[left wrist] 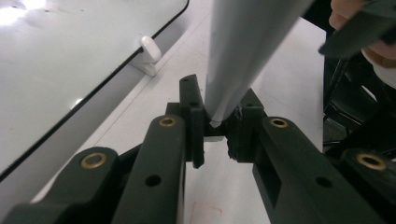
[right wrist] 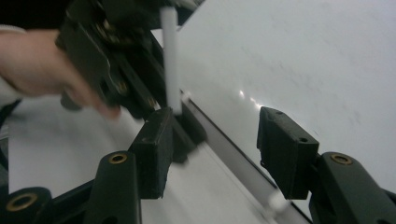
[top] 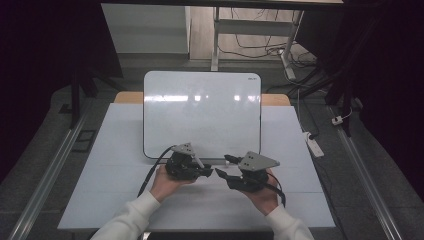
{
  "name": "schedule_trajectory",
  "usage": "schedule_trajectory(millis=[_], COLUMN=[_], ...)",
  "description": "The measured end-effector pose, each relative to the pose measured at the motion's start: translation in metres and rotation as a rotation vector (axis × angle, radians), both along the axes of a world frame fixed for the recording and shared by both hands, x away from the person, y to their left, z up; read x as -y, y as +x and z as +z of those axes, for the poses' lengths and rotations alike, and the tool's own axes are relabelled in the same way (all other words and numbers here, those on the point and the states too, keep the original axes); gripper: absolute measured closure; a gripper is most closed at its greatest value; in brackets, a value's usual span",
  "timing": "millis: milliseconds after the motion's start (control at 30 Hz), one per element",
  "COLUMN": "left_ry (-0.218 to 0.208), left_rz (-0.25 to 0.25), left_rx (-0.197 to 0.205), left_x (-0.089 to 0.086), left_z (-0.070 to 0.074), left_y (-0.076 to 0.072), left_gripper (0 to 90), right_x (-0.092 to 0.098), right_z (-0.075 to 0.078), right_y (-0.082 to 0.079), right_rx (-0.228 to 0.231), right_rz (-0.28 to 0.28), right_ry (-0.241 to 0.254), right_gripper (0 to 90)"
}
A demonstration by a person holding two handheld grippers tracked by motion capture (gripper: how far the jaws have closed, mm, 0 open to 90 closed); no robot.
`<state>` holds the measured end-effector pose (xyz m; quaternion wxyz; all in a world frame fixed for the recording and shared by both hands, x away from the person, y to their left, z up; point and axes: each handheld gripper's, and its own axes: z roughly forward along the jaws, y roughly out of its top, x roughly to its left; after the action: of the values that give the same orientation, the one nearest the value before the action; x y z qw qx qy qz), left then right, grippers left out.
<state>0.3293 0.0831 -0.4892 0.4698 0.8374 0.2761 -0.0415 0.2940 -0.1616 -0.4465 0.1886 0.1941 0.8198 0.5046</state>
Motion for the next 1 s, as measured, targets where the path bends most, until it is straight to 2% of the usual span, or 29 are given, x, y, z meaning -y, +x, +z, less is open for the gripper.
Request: schedule_trajectory(millis=[200,367,567,633,867,933,967,1000], left_ry=[-0.005,0.004,0.013,0.012,0.006,-0.001,-0.001,-0.003], left_rz=[-0.002,-0.01,-0.019,-0.02,-0.013,0.003,0.003,0.015], left_rx=[-0.012,-0.012,-0.009,-0.01,0.005,0.029,0.029,0.043], left_x=[0.004,0.007,0.012,0.013,0.015,0.015,0.015,0.015], left_z=[-0.001,-0.003,-0.004,-0.004,-0.003,-0.002,-0.002,-0.001], left_y=[0.001,0.001,0.001,0.001,0.0,-0.002,-0.002,-0.003], left_gripper=[77.3,77.3,77.3,77.3,76.9,76.1,75.5,71.8], right_x=[-0.031,-0.044,-0.053,-0.054,-0.053,-0.052,-0.052,-0.051], right_z=[0.003,0.001,0.0,-0.002,0.0,0.0,0.0,0.001], right_y=[0.001,0.005,0.009,0.008,0.004,0.003,0.003,0.003], right_rx=[0.021,0.008,-0.023,-0.013,0.028,0.042,0.042,0.057], right_rz=[0.011,0.017,0.044,0.032,0.011,0.006,0.006,-0.006], right_ry=[-0.025,-0.019,-0.006,-0.018,-0.025,-0.018,-0.018,-0.008], right_gripper=[47.9,53.0,70.9,79.8,81.0,81.0,81.0,81.1])
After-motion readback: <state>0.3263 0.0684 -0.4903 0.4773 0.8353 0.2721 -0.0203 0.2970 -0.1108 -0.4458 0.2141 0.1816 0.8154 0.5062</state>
